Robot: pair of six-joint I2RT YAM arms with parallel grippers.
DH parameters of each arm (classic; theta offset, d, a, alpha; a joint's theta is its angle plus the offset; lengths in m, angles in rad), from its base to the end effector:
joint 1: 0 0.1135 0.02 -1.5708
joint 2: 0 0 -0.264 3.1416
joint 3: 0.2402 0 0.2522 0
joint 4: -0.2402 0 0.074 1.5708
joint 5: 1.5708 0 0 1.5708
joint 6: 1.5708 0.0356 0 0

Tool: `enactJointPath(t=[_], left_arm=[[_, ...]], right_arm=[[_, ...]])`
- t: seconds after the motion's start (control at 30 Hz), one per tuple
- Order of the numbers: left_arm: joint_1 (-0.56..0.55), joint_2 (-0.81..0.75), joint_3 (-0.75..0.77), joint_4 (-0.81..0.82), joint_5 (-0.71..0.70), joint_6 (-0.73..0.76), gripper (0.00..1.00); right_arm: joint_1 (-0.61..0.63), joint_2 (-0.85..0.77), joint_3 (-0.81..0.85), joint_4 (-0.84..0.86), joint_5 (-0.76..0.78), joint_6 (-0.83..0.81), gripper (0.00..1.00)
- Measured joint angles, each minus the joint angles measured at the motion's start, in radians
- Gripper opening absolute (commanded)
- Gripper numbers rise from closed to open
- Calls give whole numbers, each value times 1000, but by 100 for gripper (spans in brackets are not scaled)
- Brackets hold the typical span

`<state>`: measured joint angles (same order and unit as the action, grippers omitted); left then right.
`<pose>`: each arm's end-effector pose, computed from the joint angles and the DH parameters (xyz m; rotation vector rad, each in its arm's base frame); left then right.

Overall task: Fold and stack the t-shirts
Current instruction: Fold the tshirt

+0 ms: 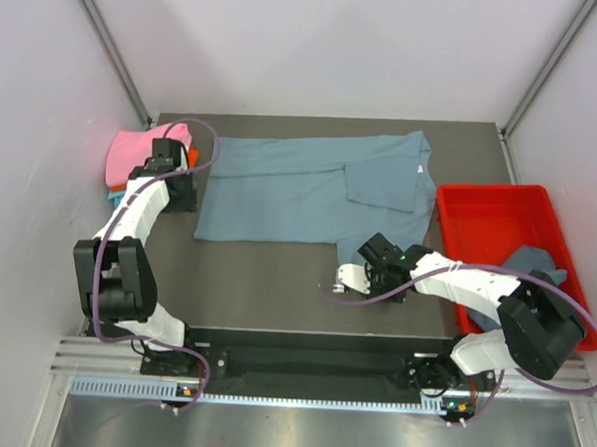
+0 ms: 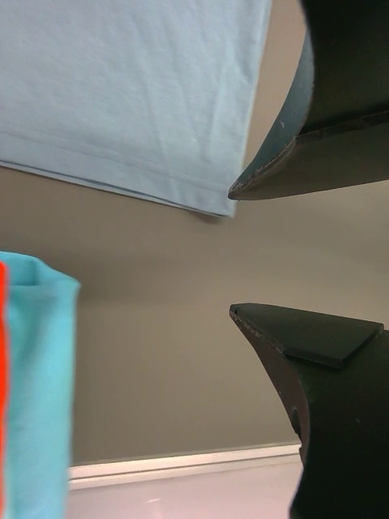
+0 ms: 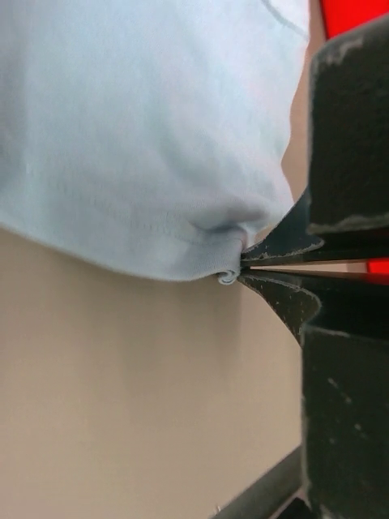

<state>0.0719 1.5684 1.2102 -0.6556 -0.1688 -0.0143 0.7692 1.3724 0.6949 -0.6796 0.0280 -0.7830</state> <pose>0.3262 0.0295 0.2552 -0.1735 2.5748 0.2394 0.1585 0.1521 0.1584 -2.0478 2.0925 -0.0432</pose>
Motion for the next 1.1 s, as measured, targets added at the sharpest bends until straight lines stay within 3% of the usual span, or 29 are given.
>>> enactJointPath(t=[0.6,0.87,1.1], left_arm=[[77,0,-113,-119,210,-106,55],[114,136,-106,-121,278,-127,50],[114,262,2,-129,299,-131,46]], right_arm=[[-34,-47,163,-22,38,0,0],[-55,-47,174,-20,42,1,0],[-73,-47,177,-19,42,2,0]])
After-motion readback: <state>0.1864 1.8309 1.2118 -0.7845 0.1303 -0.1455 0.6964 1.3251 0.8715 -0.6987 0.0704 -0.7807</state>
